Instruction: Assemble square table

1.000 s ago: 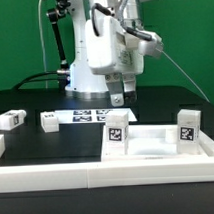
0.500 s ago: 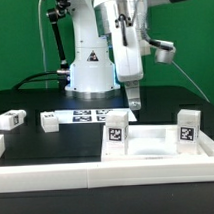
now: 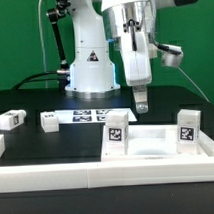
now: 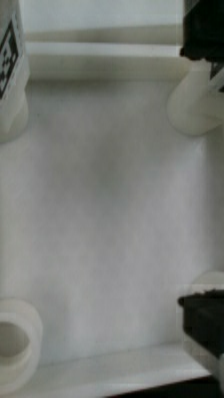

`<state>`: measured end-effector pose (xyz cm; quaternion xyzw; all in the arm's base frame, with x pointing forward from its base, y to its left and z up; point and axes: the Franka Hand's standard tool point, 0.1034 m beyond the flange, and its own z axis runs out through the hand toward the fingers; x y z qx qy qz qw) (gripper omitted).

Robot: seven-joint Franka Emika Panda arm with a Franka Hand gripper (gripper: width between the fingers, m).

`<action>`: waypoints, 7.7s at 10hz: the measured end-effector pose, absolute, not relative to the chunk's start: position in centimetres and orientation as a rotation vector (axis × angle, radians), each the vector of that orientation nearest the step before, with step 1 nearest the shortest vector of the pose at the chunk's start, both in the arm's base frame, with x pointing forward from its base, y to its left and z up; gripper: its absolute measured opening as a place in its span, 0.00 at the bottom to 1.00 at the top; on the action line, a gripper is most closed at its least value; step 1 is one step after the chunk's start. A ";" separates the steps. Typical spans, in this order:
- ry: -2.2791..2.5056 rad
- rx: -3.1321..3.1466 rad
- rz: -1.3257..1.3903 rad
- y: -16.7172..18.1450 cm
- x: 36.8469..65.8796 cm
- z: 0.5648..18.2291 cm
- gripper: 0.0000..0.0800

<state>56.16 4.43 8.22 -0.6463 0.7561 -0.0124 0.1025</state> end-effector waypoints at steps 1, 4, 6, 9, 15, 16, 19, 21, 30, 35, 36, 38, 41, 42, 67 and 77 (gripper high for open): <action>2.232 -1.915 -0.051 4.7 55.6 7.7 0.81; 2.244 -1.967 -0.021 5.0 52.6 5.7 0.81; 2.267 -1.973 -0.017 5.0 50.9 4.3 0.81; 2.282 -2.004 0.002 5.2 50.0 2.6 0.81; 2.295 -2.039 0.010 4.8 49.5 0.7 0.31; 2.296 -2.042 0.013 4.9 49.4 0.6 0.31; 2.279 -2.065 0.017 4.9 49.3 0.5 0.08; 2.273 -2.071 0.017 4.9 49.3 0.5 0.08; 2.111 -2.239 0.008 4.8 49.1 0.5 0.08; 1.776 -2.537 0.003 0.8 47.8 0.5 0.08; 1.735 -2.567 0.002 0.5 47.7 0.5 0.08; 1.587 -2.668 -0.025 -0.4 47.8 0.6 0.08; 1.389 -2.790 -0.059 -1.8 48.0 0.7 0.08; 1.308 -2.833 -0.072 -2.4 48.1 0.8 0.08; -1.448 -2.947 -0.044 -1.3 54.5 2.1 0.08; -2.076 -2.569 0.024 2.9 59.5 2.6 0.08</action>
Offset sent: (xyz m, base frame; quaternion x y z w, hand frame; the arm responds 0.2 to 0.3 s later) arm -0.0461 0.0023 -0.0206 -0.0183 0.0034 -0.0023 0.9998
